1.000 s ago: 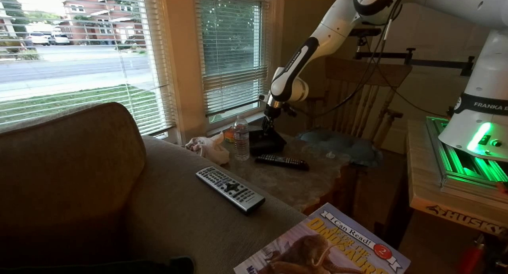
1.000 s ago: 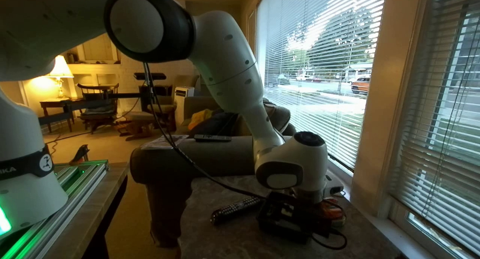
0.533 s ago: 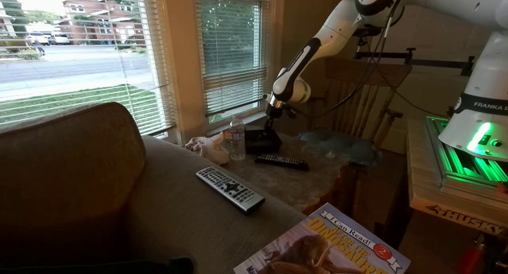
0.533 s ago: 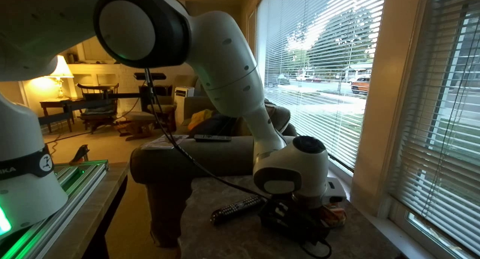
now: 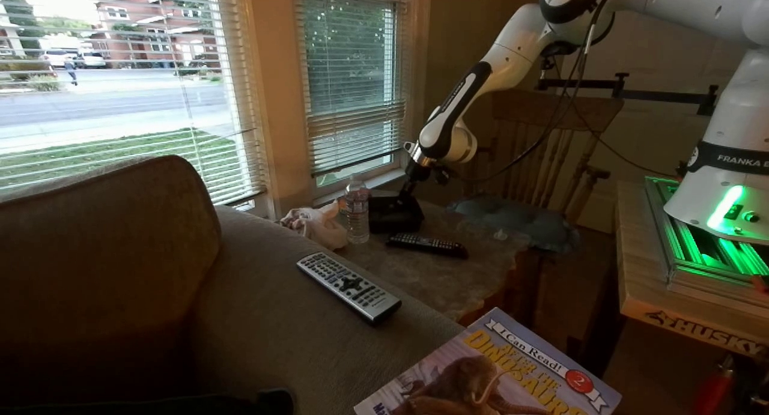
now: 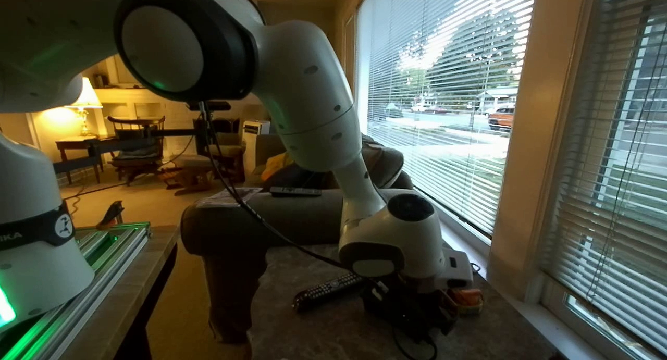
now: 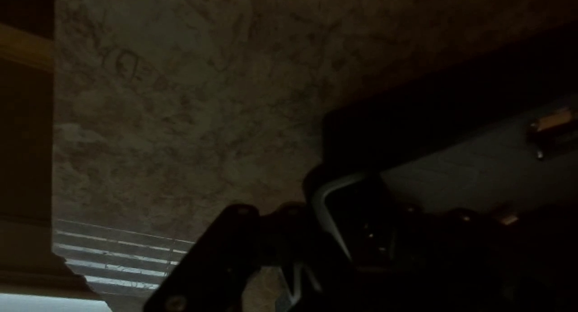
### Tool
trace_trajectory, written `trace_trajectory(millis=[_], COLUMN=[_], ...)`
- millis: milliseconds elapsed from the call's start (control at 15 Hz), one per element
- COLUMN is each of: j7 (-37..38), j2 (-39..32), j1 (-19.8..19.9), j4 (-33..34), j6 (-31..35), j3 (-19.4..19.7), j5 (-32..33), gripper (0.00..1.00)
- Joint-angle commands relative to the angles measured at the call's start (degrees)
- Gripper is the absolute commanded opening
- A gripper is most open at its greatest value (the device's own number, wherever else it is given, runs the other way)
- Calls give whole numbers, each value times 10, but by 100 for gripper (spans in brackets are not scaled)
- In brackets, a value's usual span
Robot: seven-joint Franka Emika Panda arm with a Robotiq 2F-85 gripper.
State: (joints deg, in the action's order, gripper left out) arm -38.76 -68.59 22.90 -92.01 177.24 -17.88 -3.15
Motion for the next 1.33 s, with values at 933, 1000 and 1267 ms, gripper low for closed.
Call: trace_trajectory(millis=[933,1000,1267], j7=[273,292,356], j2=[9,12,22], j1=[-15,-23,-54], j4=[-15,-22,-44], j6=[22,25,68], j3=[1,6,27], j5=[-18,-21,-27], gripper=[5,5,5])
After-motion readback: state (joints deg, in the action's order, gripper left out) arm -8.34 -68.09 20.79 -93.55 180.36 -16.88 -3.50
